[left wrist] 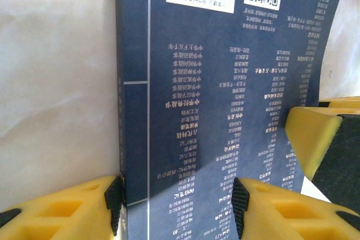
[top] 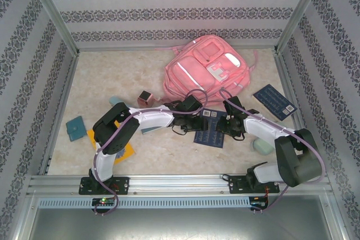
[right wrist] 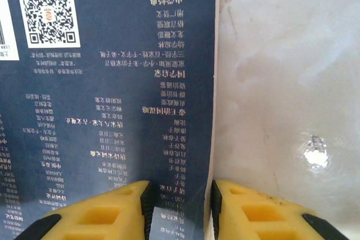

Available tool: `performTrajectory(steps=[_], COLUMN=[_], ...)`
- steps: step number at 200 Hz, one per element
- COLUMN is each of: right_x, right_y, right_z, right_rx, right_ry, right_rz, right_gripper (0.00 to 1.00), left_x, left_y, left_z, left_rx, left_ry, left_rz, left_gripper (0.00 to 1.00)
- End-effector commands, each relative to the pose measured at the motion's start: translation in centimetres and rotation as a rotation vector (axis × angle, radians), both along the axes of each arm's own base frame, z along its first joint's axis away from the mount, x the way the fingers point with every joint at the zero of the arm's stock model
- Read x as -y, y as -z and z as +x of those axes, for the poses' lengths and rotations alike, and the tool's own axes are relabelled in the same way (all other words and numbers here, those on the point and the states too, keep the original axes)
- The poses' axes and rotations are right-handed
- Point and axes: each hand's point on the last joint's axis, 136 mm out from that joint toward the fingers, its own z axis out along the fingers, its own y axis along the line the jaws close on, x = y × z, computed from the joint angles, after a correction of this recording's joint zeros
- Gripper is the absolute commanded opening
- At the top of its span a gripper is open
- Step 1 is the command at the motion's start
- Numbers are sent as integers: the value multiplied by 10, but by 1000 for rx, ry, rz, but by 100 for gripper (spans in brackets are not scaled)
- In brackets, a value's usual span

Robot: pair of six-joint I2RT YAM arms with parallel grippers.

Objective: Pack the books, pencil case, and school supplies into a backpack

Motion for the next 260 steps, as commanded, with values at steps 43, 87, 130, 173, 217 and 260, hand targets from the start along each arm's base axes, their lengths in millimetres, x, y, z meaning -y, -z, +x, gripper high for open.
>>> performTrajectory(steps=[43, 87, 130, 173, 217, 260], right_x=[-25, -23, -21, -20, -18, -18], right_y=[-13, -20, -22, -27, -29, -30], right_z=[4, 6, 5, 3, 2, 3], right_rx=[24, 41, 45, 57, 63, 68], right_ry=[-22, -11, -3, 3, 13, 15], right_rz=[101, 106, 105, 111, 115, 118], right_gripper=[34, 34, 34, 34, 33, 34], left_x=[52, 63, 60, 55, 41, 35], left_y=[-52, -106, -81, -70, -54, -42], left_z=[-23, -23, -18, -4, 3, 6], left_rx=[-24, 12, -43, -80, -54, -51], left_ry=[140, 130, 85, -24, -79, -106], left_rz=[-284, -523, -510, -618, -499, -442], left_gripper=[52, 51, 50, 49, 47, 42])
